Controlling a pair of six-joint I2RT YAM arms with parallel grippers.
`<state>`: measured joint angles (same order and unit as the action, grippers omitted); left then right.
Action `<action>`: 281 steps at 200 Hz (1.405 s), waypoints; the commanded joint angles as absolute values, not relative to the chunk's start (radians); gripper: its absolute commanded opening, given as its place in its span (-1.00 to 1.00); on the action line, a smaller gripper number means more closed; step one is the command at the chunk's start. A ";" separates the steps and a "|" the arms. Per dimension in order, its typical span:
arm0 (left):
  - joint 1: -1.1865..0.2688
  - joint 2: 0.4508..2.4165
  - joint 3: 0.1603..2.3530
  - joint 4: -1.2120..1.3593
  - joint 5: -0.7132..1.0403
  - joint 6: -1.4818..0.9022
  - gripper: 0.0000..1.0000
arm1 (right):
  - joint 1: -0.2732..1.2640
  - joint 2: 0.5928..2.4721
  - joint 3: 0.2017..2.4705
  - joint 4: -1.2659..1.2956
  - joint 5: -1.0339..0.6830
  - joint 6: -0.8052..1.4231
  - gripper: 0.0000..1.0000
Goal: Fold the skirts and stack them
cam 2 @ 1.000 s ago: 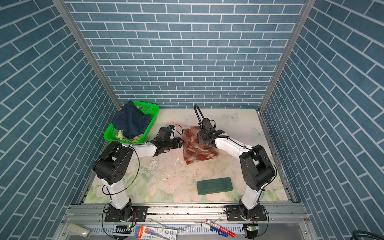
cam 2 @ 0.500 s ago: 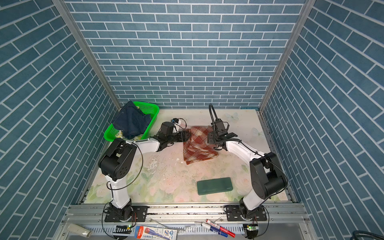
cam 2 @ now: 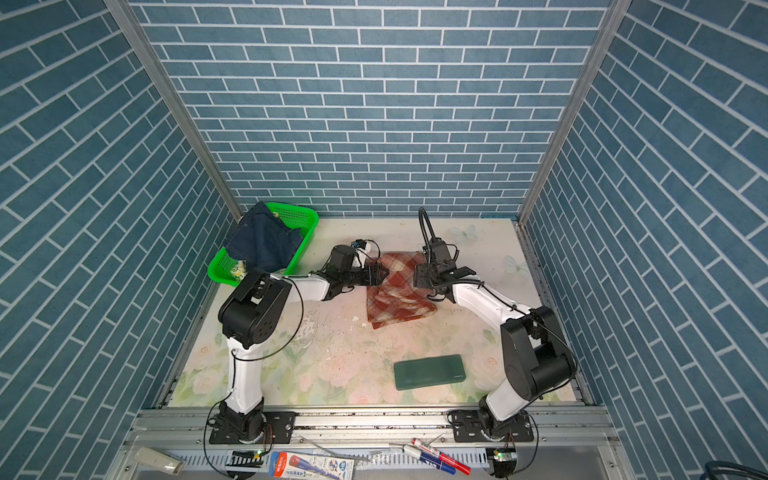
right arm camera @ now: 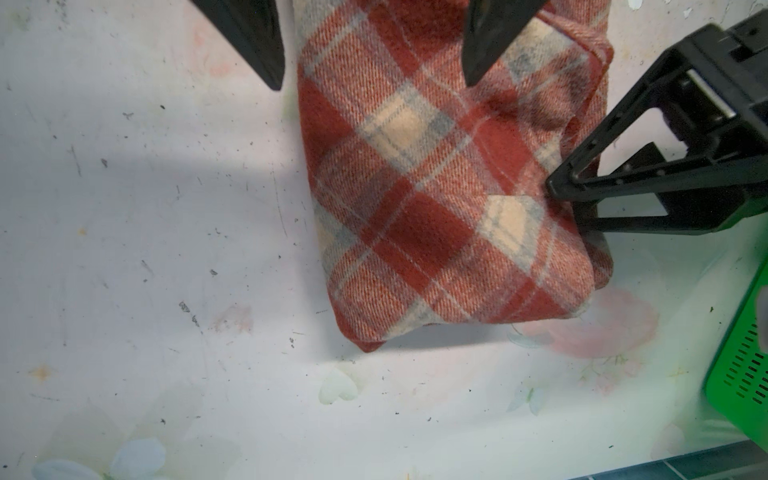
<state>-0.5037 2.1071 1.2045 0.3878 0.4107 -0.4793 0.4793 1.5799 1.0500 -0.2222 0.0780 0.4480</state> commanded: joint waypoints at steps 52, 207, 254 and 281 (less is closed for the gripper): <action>-0.535 2.178 1.253 0.418 0.435 -0.516 0.44 | 0.472 1.538 0.999 -0.197 0.076 0.457 0.36; -0.534 2.108 1.254 0.594 0.444 -0.812 -0.82 | 0.451 1.502 0.959 -0.178 0.077 0.453 0.35; -0.539 2.025 1.217 0.569 0.404 -0.924 -1.00 | 0.446 1.493 0.957 -0.179 0.083 0.442 0.35; -0.549 1.978 1.195 0.533 0.376 -0.959 -1.00 | 0.445 1.489 0.957 -0.179 0.084 0.437 0.35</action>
<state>-0.5415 2.0300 1.2205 0.5339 0.4198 -0.9012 0.4500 1.5181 0.9840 -0.1860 0.0753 0.4473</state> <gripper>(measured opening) 0.158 0.675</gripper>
